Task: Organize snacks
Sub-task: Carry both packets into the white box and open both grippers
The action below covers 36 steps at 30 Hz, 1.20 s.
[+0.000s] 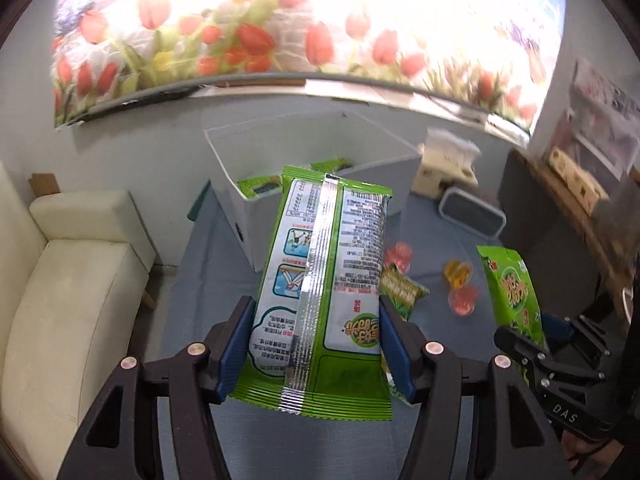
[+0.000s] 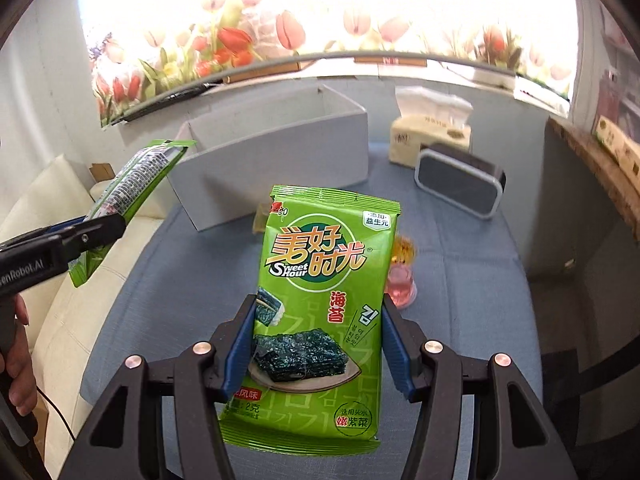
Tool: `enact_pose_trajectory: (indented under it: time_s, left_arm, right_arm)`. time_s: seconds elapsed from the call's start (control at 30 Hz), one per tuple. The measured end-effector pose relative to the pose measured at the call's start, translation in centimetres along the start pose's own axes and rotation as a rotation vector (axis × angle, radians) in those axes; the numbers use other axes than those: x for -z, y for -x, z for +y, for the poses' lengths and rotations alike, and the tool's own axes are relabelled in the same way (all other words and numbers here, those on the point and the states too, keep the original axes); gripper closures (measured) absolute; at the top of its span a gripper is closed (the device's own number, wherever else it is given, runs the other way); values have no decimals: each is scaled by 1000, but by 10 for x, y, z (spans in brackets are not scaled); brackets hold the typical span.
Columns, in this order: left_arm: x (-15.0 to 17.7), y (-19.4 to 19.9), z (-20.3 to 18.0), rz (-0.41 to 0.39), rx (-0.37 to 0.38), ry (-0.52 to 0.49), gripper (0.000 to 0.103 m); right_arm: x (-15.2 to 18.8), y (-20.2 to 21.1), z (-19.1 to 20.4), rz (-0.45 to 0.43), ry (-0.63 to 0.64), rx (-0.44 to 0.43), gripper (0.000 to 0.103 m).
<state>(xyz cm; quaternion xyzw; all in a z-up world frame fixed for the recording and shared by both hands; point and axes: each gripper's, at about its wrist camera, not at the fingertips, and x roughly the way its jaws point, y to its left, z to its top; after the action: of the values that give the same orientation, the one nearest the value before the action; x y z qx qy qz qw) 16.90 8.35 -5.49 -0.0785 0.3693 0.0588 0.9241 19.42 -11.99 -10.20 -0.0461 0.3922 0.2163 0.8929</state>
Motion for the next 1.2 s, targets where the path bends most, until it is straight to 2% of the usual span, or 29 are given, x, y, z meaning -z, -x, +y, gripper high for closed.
enact_pose_trajectory:
  time_s: [0.17,0.27,0.43,0.6,0.73,0.93,1.13,1.2]
  left_arm:
    - [-11,6,9,-14,20,39,38]
    - [-25,6,15,-27,16,50,38]
    - [-61,-2,22,-40,23,52,37]
    - [-101,-19,31,-48,36,68,37]
    - [-132,-35,36,-47,43,72,37]
    - [-170,-60,46,-56,23,37,36]
    - [-186,-96,65,-27,27,55,30]
    - [-188,-106,68,-12,62,49,27]
  right_arm:
    - [-12,5,3,-26,26,-7,41]
    - [-30,0,5,-35,43,-14,41]
    - [-78,-13,12,-58,85,-19,41]
    - [-136,-30,20,-75,116,-63,41]
    - [-179,-52,25,-80,132,-112,41]
    - [-225,-96,29,-49,167,-134,41]
    - [-259,-135,20,-17,122,-176,41]
    - [-265,-142,21,-14,127,-161,40]
